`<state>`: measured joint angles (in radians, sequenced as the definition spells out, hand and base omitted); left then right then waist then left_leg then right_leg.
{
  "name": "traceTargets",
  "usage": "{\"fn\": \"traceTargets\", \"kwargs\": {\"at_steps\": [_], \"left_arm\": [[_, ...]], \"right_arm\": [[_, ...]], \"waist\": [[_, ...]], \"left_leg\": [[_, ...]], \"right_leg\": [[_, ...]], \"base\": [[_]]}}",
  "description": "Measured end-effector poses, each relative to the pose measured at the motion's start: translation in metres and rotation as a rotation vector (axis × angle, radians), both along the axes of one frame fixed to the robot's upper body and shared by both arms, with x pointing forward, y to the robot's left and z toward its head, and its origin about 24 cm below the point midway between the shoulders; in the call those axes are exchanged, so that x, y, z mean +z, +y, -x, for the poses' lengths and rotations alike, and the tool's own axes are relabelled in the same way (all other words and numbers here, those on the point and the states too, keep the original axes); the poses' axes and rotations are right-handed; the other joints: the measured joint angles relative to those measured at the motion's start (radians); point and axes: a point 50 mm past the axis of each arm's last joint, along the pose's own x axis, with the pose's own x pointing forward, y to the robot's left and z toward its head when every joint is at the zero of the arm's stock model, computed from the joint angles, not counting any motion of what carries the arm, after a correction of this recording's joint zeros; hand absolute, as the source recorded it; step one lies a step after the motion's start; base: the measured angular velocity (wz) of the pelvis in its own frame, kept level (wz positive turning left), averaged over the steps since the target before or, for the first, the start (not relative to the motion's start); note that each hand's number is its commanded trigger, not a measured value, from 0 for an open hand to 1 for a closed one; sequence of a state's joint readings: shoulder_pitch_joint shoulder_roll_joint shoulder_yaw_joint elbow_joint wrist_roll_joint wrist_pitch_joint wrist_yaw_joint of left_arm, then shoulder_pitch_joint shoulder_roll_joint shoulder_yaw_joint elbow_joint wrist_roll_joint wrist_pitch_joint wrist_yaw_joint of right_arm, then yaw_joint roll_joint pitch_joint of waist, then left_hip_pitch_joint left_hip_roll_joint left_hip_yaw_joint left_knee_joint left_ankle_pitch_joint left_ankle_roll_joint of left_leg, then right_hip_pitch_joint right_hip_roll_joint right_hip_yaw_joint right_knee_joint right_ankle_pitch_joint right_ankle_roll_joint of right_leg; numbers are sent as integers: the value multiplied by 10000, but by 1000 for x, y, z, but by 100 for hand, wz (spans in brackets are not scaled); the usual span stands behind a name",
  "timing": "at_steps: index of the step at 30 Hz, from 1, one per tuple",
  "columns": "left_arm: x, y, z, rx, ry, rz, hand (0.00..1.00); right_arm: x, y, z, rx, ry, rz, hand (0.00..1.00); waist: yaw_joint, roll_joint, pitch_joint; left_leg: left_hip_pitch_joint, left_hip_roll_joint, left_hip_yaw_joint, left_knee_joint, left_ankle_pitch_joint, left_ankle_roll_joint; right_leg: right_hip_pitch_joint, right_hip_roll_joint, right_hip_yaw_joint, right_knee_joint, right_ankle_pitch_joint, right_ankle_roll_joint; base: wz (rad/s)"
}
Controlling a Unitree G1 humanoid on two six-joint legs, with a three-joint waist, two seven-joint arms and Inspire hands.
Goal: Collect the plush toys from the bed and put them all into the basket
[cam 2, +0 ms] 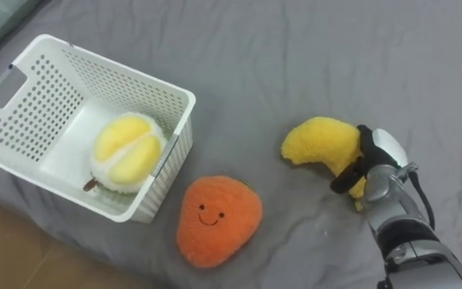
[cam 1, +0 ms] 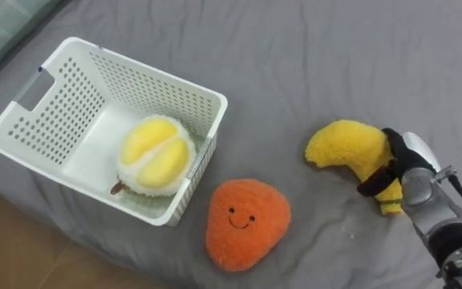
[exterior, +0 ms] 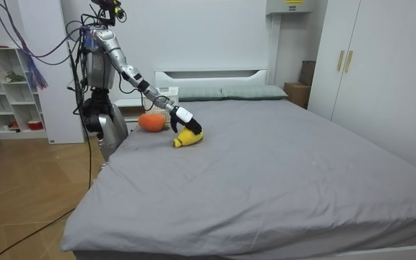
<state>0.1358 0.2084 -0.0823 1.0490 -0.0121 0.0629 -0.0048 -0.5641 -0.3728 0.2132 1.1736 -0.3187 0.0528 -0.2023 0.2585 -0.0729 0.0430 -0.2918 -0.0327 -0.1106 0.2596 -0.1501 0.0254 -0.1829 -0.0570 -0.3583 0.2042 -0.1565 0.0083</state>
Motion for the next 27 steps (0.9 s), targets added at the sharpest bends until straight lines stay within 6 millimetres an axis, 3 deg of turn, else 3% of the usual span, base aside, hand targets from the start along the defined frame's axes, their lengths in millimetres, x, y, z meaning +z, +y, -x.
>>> {"fn": "traceTargets", "kwargs": {"at_steps": [1,2,3,4,5,8,27], "left_arm": [[0,1,2,7,100,24,0],[-1,1,3,4,137,29,0],[-1,1,3,-8,147,33,0],[0,0,0,-78,109,30,0],[0,0,-1,-145,81,31,0],[0,-1,-4,-238,51,29,0],[3,-3,-21,-333,-587,117,0]], "right_arm": [[0,-1,0,-62,-2,44,0],[0,-2,1,-84,0,63,7],[0,-3,1,-144,18,111,53],[0,-6,2,-217,27,188,68],[0,-8,3,-259,14,238,100],[1,-11,4,-427,-71,410,100],[4,-22,8,-753,-416,563,100]], "waist": [[30,36,-8],[49,60,-11],[77,109,-15],[166,144,-22],[186,162,-16],[228,225,-29],[147,154,11]], "left_leg": [[-7,0,-18,0,0,-1],[-10,0,-33,0,0,-1],[-31,-4,-45,0,0,-1],[-95,-5,-45,1,2,-5],[-132,-9,-48,9,5,-10],[-175,-16,-55,68,9,-12],[-273,-59,-154,94,80,-9]], "right_leg": [[-2,2,-10,0,0,0],[-2,4,-17,-1,0,0],[-12,5,-30,0,0,0],[-82,6,-21,2,0,0],[-114,5,-22,-1,0,0],[-132,1,-26,1,0,0],[-151,-24,-26,11,-1,0]], "base": [[5],[4],[0],[0],[0],[0],[2]]}}
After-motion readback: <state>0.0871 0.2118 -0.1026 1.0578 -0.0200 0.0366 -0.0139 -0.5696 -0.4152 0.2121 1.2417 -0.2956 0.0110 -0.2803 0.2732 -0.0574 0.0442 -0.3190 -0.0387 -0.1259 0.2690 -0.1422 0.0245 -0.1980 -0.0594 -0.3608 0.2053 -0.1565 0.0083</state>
